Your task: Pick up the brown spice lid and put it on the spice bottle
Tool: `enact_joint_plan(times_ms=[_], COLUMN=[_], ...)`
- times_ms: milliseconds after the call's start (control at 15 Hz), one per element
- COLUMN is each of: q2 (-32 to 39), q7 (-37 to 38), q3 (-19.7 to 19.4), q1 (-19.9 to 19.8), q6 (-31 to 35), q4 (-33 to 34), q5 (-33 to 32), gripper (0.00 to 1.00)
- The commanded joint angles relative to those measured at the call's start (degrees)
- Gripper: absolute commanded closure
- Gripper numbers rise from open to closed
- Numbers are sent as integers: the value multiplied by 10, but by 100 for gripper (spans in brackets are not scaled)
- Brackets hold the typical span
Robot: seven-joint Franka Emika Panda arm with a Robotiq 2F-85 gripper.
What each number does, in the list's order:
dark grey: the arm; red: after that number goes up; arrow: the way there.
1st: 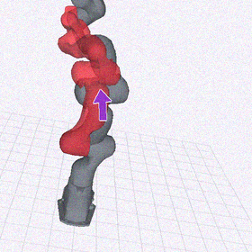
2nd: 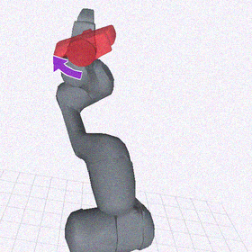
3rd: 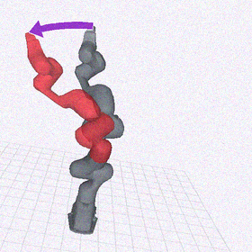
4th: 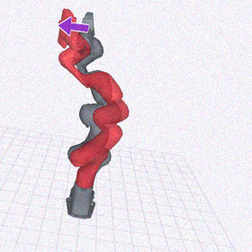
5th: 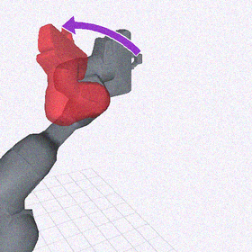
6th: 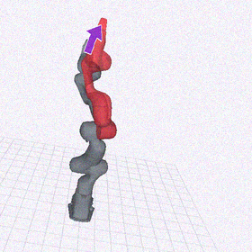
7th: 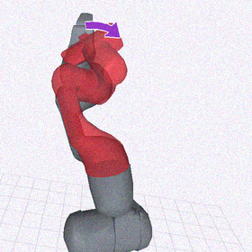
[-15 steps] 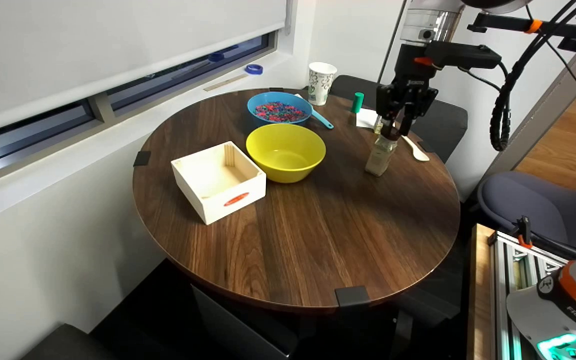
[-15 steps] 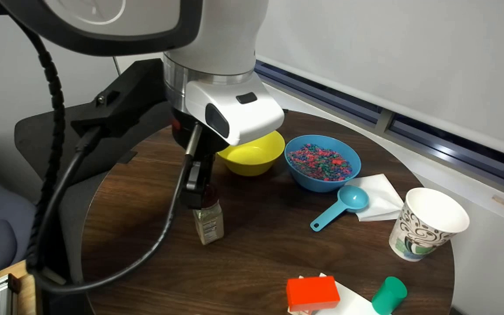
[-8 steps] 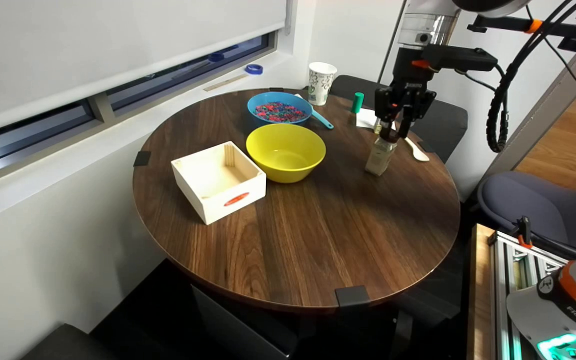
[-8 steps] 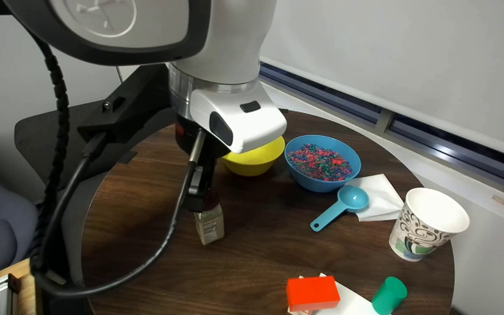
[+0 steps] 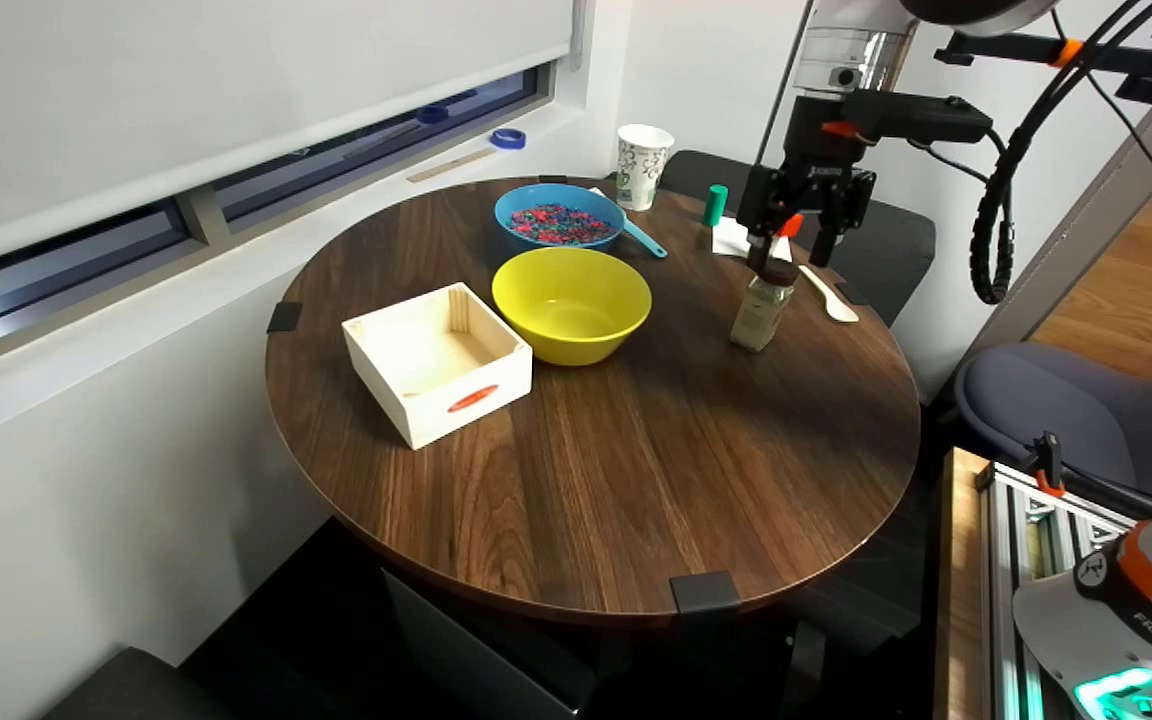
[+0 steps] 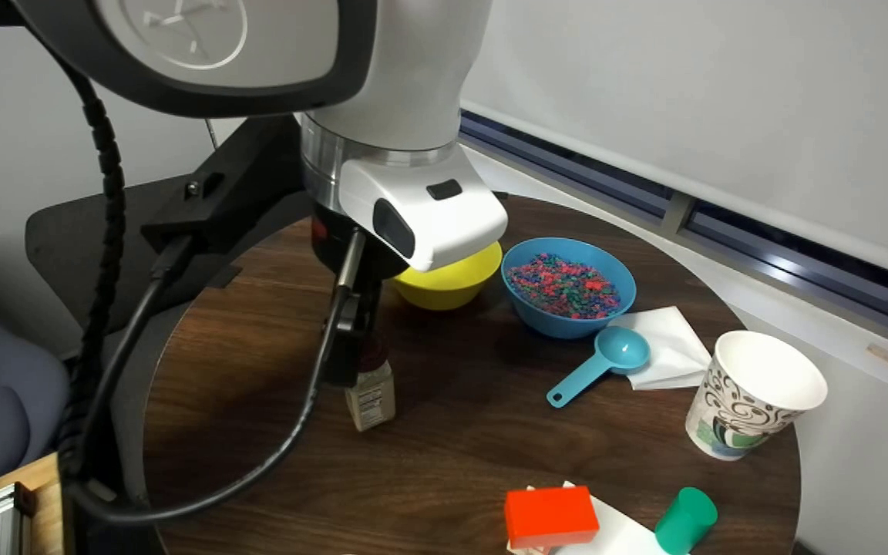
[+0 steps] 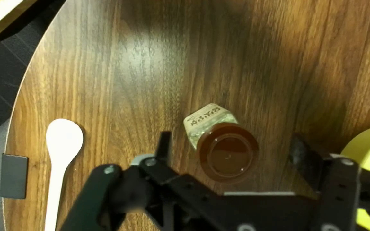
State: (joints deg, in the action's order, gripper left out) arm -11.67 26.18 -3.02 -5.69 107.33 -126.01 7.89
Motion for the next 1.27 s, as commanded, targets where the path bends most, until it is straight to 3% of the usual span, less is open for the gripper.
enact_joint_plan(times_ms=[0, 200, 667, 1200], q2=[-15, -40, -109, -118], q7=[2, 15, 90, 88], q3=[8, 21, 73, 74], q1=[1, 2, -6, -2], q6=[-16, -28, -24, -25], q4=[6, 7, 7, 15], q5=[-16, -46, -192, -187], gripper=[0, 0, 0, 0])
